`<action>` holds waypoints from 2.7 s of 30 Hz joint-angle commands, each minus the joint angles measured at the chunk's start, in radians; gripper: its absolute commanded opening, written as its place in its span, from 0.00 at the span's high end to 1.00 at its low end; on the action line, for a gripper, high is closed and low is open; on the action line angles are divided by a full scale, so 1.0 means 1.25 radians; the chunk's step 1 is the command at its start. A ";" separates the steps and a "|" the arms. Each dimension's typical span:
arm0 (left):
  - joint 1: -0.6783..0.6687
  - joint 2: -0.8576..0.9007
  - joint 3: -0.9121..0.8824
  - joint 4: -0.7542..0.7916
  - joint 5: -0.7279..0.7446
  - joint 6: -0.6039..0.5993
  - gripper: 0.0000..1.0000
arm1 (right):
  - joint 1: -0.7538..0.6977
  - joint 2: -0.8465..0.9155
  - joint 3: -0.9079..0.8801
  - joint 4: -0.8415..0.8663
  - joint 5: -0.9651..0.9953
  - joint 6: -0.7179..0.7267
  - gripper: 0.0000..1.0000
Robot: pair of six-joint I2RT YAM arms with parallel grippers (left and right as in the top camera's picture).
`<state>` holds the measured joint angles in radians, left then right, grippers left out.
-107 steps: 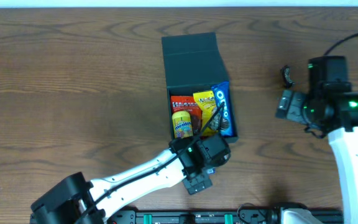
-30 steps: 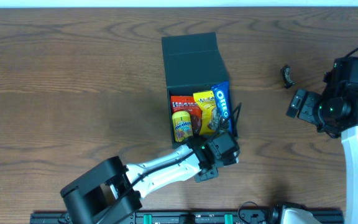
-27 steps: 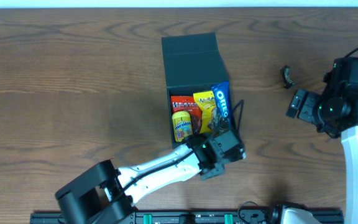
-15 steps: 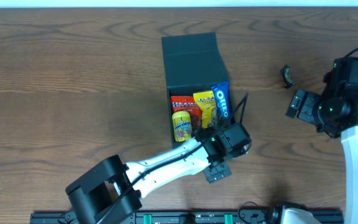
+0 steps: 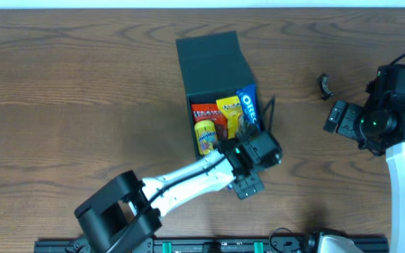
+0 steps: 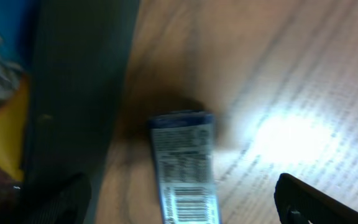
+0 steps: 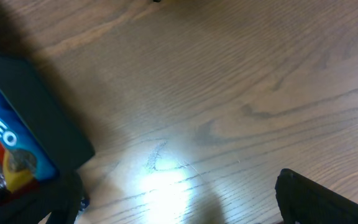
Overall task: Pack container
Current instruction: 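Lift the mint tin with the left gripper toward the box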
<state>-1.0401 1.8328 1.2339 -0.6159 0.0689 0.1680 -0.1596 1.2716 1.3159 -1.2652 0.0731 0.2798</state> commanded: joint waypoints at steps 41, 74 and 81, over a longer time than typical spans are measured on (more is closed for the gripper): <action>0.030 0.114 0.008 0.005 0.023 -0.012 0.17 | -0.006 -0.002 -0.003 0.005 -0.002 -0.010 0.01; 0.030 0.084 0.109 -0.075 0.071 -0.052 0.94 | -0.006 -0.002 -0.003 0.005 -0.002 -0.010 0.01; 0.031 0.023 0.223 -0.180 0.040 -0.118 0.94 | -0.006 -0.002 -0.003 0.005 -0.002 -0.010 0.01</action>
<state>-1.0035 1.9259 1.4528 -0.8162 0.1490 0.0902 -0.1596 1.2716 1.3159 -1.2610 0.0731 0.2798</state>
